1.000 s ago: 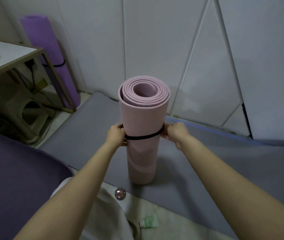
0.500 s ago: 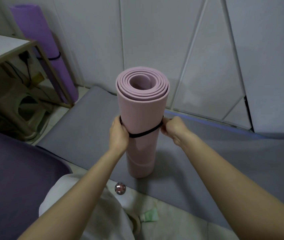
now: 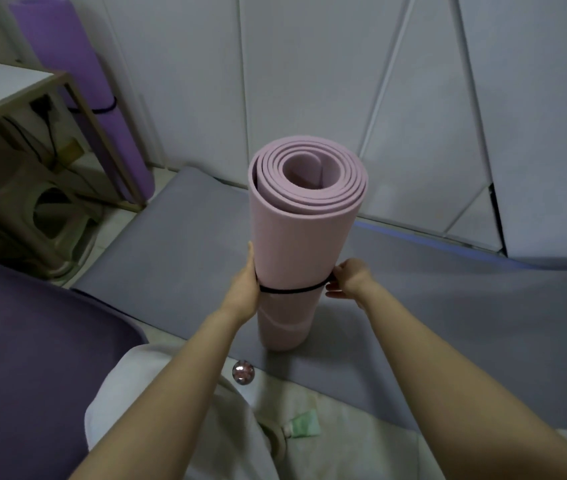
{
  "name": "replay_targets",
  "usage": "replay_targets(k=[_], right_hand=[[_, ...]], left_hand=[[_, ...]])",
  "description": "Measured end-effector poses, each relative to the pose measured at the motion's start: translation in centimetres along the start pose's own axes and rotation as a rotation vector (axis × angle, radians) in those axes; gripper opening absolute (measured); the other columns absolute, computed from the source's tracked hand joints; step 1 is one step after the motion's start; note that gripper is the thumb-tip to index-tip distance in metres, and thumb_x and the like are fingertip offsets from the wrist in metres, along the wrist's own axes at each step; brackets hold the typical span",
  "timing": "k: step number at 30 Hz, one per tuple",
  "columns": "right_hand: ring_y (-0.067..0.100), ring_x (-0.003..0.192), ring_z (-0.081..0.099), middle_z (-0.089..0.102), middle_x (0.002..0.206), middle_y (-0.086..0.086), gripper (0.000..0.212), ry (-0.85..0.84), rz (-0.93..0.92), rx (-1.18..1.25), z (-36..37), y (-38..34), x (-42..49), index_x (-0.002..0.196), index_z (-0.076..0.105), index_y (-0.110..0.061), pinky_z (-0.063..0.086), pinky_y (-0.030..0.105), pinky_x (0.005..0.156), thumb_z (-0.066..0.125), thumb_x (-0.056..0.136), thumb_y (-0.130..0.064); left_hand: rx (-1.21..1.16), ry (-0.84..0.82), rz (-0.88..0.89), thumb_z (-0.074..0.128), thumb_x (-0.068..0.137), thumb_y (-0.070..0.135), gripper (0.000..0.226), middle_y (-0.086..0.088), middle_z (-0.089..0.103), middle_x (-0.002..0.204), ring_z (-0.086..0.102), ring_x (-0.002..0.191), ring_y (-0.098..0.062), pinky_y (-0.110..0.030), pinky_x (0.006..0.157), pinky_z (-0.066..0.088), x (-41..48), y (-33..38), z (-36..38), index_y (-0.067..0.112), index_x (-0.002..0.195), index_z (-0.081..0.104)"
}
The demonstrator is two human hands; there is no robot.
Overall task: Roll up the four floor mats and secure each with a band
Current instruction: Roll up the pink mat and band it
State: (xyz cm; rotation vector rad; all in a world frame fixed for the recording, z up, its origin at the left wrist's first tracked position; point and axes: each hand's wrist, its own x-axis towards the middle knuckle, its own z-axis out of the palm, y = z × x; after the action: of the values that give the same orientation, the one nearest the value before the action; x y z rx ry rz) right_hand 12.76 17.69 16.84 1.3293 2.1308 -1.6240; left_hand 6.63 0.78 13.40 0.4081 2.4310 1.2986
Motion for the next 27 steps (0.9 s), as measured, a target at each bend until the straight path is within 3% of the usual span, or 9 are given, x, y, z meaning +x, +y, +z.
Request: replay_targets(k=[2, 4, 6, 9, 12, 14, 18, 21, 27], right_hand=[[0.020, 0.057, 0.052, 0.052, 0.069, 0.011, 0.034, 0.023, -0.009, -0.032, -0.3, 0.1, 0.2, 0.064, 0.045, -0.005, 0.054, 0.033, 0.065, 0.044, 0.097, -0.002], [0.021, 0.063, 0.057, 0.057, 0.077, 0.011, 0.032, 0.052, -0.054, -0.081, -0.4, 0.1, 0.1, 0.065, 0.046, -0.007, 0.055, 0.033, 0.074, 0.045, 0.097, -0.003], [0.028, 0.073, 0.060, 0.060, 0.083, 0.017, 0.033, 0.067, -0.098, -0.081, -0.3, 0.2, 0.2, 0.063, 0.048, -0.005, 0.056, 0.037, 0.080, 0.047, 0.096, -0.006], [0.029, 0.076, 0.058, 0.060, 0.080, 0.018, 0.035, 0.078, -0.123, -0.017, 0.1, 0.5, 0.1, 0.060, 0.049, -0.007, 0.055, 0.038, 0.081, 0.048, 0.095, -0.003], [0.030, 0.076, 0.057, 0.062, 0.075, 0.015, 0.031, 0.099, -0.135, 0.050, -0.1, 0.3, 0.0, 0.063, 0.057, -0.004, 0.054, 0.040, 0.082, 0.047, 0.091, 0.005], [0.035, 0.082, 0.063, 0.067, 0.088, 0.024, 0.021, 0.125, -0.163, 0.013, -0.6, 0.2, 0.3, 0.077, 0.066, 0.007, 0.053, 0.044, 0.086, 0.047, 0.087, 0.008], [0.023, 0.069, 0.061, 0.064, 0.095, 0.019, 0.018, 0.064, -0.206, 0.123, -1.1, -0.1, 0.3, 0.098, 0.066, 0.010, 0.056, 0.027, 0.071, 0.048, 0.093, 0.005], [0.026, 0.080, 0.064, 0.066, 0.103, 0.021, 0.023, 0.009, -0.190, 0.304, -0.7, -0.3, 0.5, 0.108, 0.062, 0.012, 0.055, 0.013, 0.059, 0.057, 0.093, -0.004], [0.016, 0.064, 0.060, 0.063, 0.096, 0.019, 0.025, -0.003, -0.138, 0.339, -0.3, -0.3, 1.0, 0.109, 0.062, 0.012, 0.052, 0.010, 0.051, 0.061, 0.091, -0.005]], left_hand=[[-0.117, -0.019, 0.082, 0.030, 0.103, 0.013, 0.041, 0.001, 0.047, 0.139, 0.045, 0.124, -0.012, -0.020, 0.100, 0.035, -0.3, -0.5, 0.2, 0.012, 0.143, 0.039], [-0.170, 0.065, 0.161, 0.037, 0.098, 0.002, 0.039, -0.005, 0.055, 0.132, 0.051, 0.119, -0.015, -0.033, 0.103, 0.041, -0.8, -1.0, 0.5, 0.009, 0.135, 0.048], [-0.165, 0.198, 0.179, 0.041, 0.094, -0.003, 0.036, -0.006, 0.062, 0.120, 0.059, 0.108, -0.019, -0.039, 0.094, 0.048, -0.8, -1.2, 0.1, 0.007, 0.125, 0.056], [-0.067, 0.297, 0.198, 0.045, 0.094, -0.001, 0.025, 0.000, 0.066, 0.098, 0.062, 0.089, -0.019, -0.032, 0.080, 0.049, -0.9, -0.8, -1.0, 0.006, 0.109, 0.063], [-0.130, 0.221, 0.141, 0.036, 0.094, -0.007, 0.030, -0.006, 0.063, 0.076, 0.061, 0.071, -0.024, -0.032, 0.070, 0.052, 0.0, -0.1, -2.6, 0.009, 0.080, 0.058], [-0.107, 0.126, 0.133, 0.032, 0.091, -0.011, 0.037, -0.007, 0.059, 0.067, 0.059, 0.066, -0.029, -0.038, 0.066, 0.054, 0.5, -0.1, -3.1, 0.014, 0.069, 0.047], [-0.245, 0.099, 0.051, 0.038, 0.101, 0.014, 0.025, -0.006, 0.058, 0.078, 0.057, 0.074, -0.024, -0.036, 0.071, 0.053, 0.4, 1.0, -2.6, 0.010, 0.080, 0.050], [-0.398, 0.063, -0.075, 0.034, 0.103, 0.033, 0.028, -0.002, 0.053, 0.086, 0.052, 0.077, -0.012, -0.023, 0.066, 0.048, 1.3, 2.2, -2.7, 0.013, 0.089, 0.048], [-0.274, -0.089, -0.194, 0.033, 0.103, 0.030, 0.033, -0.009, 0.061, 0.098, 0.057, 0.079, -0.017, -0.028, 0.071, 0.053, 3.7, 1.1, -3.7, 0.004, 0.104, 0.053]])
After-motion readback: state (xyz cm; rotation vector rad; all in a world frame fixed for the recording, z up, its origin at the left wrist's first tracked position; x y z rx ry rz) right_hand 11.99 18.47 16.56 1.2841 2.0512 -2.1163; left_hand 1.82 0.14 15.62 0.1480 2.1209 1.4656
